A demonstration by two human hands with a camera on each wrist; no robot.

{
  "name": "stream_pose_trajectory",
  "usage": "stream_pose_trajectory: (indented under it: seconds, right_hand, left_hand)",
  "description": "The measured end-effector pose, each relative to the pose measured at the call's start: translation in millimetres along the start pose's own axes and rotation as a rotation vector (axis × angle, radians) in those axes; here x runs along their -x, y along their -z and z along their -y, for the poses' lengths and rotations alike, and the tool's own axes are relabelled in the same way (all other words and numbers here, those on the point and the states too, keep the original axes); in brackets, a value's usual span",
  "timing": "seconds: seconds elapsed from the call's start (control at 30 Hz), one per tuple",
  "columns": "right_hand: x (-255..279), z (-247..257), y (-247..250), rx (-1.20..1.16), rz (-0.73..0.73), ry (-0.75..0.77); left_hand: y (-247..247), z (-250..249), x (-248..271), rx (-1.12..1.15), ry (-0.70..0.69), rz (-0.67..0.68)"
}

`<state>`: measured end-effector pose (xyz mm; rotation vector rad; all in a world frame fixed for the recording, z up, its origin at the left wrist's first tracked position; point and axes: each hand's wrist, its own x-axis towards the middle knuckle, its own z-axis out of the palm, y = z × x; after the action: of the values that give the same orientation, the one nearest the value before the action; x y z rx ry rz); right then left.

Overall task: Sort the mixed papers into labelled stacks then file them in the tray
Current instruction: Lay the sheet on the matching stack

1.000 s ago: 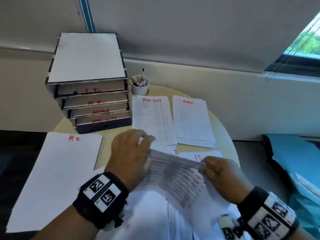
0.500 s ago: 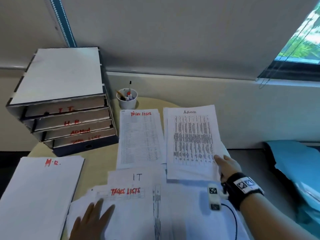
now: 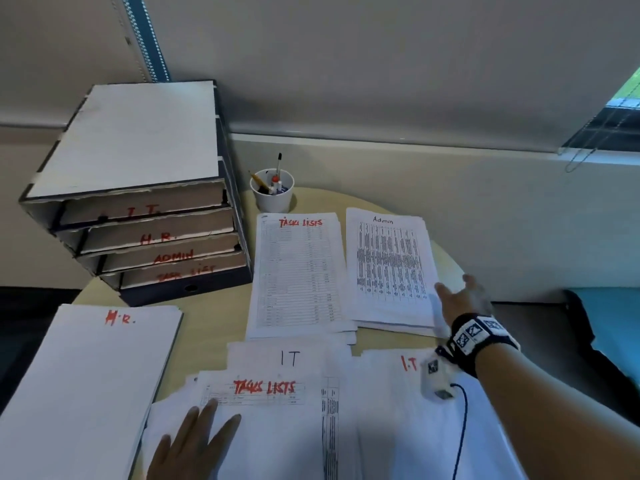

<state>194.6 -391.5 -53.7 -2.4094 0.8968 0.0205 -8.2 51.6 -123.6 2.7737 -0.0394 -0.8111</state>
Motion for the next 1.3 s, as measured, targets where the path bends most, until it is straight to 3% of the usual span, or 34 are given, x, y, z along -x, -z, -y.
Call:
stream_pose_trajectory:
  seconds: [0.07,0.13,0.17,0.23,0.4,0.47,0.53,0.6,0.7,0.87,0.97,1.13,1.3]
  right_hand:
    - [23.4,4.1,-8.5,0.251,0.032,0.271]
    - [46.5,8.1,-21.2,0.491,0.203,0.519]
    - [55.6,9.1,-26.4,0.609,0.313,0.552]
    - [63.0,10.5,-33.6,0.730,0.426,0.537]
    - [60.6,12.9,-35.6,0.733,0.416,0.502]
    - [63.5,16.6,-32.7,0.749,0.435,0.482]
    - [67.4,21.4,-27.9,0.740,0.434,0.474]
    - [78.9,24.0,-24.2,0.662,0.376,0.493]
    - [122.9,28.9,-23.6,0.389,0.308,0.504]
    - [233.7,19.0,-57.9,0.203,0.641,0.405]
    - [269.3,7.5,-83.5,0.280,0.660,0.380]
    - [279.4,1.0,-81.6,0.029,0.536,0.181]
    - [282.6,-2.3,-70.5,-0.094,0.517,0.127]
  left_hand:
    - [8.7,2.2,3.9,0.029,0.013,0.046]
    - [11.5,6.9,2.0,-0.014,0.012,0.054]
    - [15.7,7.5,1.0,-0.043,0.009,0.045]
    - [17.7,6.3,1.4,-0.106,-0.016,0.045]
    - [27.0,4.7,1.8,-0.173,-0.020,0.069]
    - [34.8,1.3,3.3,-0.168,-0.081,-0.001]
    - [37.6,-3.2,9.8,-0.133,-0.052,-0.069]
    - [36.1,-3.1,15.9,-0.066,0.048,-0.174]
    - [37.2,-0.1,15.2,0.058,0.259,-0.192]
    - [51.4,-5.6,0.2,0.367,0.412,-0.154]
    - [55.2,-0.8,1.0,0.550,0.377,-0.205]
    - [59.1,7.3,18.8,0.825,0.288,-0.377]
    - [62.7,22.3,33.2,0.872,0.184,-0.360]
